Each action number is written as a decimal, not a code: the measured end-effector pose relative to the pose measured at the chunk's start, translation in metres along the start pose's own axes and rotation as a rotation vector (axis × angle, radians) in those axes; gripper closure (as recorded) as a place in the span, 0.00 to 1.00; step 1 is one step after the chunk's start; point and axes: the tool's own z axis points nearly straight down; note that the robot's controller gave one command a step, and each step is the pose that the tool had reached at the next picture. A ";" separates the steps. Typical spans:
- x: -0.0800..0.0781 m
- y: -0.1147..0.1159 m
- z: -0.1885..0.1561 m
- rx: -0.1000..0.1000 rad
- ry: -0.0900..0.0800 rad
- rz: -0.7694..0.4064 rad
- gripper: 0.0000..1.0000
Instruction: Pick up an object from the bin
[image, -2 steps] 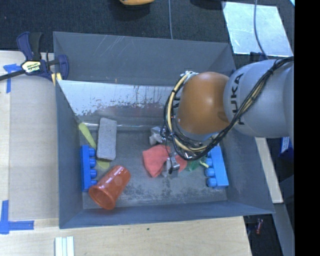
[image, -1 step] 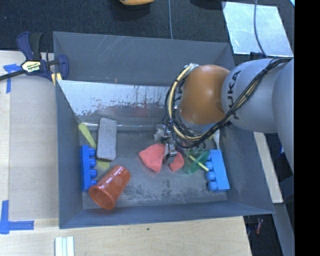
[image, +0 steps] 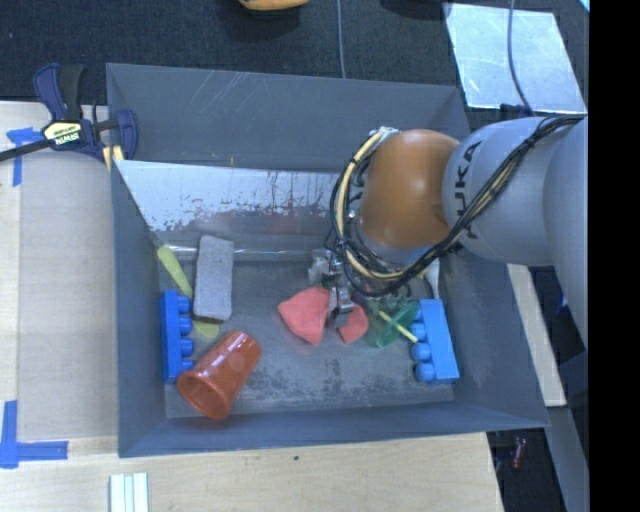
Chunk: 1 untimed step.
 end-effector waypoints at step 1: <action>0.000 0.000 0.000 0.000 0.000 0.001 1.00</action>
Offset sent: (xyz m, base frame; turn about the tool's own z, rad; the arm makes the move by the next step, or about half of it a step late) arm 0.0000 0.0000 0.0000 0.0000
